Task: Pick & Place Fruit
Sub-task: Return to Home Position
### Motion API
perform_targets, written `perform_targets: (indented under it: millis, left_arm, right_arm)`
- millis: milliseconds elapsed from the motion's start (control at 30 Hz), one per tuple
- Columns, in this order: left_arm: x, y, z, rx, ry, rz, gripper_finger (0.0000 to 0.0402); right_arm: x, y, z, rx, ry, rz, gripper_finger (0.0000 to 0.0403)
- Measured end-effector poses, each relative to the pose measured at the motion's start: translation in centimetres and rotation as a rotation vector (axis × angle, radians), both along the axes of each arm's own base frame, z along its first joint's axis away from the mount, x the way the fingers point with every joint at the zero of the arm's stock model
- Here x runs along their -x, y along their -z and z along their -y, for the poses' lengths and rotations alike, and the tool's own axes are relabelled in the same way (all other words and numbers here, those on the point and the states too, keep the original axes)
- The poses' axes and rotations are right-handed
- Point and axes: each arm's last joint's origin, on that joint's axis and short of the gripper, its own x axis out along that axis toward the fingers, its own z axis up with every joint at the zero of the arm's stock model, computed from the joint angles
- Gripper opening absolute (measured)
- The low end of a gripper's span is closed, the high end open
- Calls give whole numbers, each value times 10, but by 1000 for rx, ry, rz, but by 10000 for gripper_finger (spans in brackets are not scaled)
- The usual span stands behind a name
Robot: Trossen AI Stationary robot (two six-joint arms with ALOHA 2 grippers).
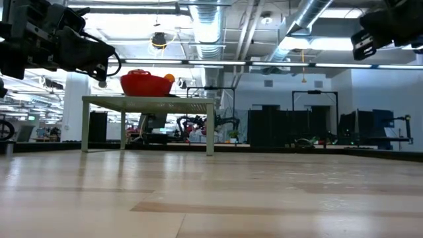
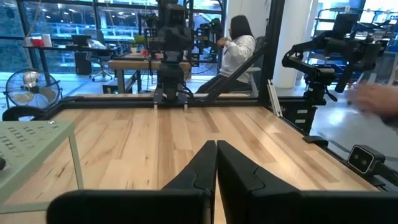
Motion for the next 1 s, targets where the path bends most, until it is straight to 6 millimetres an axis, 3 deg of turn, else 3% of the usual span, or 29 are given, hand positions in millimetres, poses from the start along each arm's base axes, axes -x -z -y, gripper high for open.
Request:
perform_targets:
  millis: [233, 333, 467, 633, 1000]
  left_arm:
    - [0, -1, 0, -2, 1, 6, 8]
    - [0, -1, 0, -2, 1, 7, 10]
    - [0, -1, 0, -2, 1, 8, 10]
    - [0, -1, 0, -4, 4, 15, 10]
    - [0, -2, 0, -6, 3, 21, 8]
  right_arm:
    - [0, -2, 0, -61, 3, 5, 19]
    - [-3, -10, 1, -49, 48, 106, 19]
    - [-9, 9, -3, -32, 145, 137, 21]
    - [-12, 49, -9, -24, 197, 120, 24]
    - [-12, 52, -11, 8, 187, 93, 20]
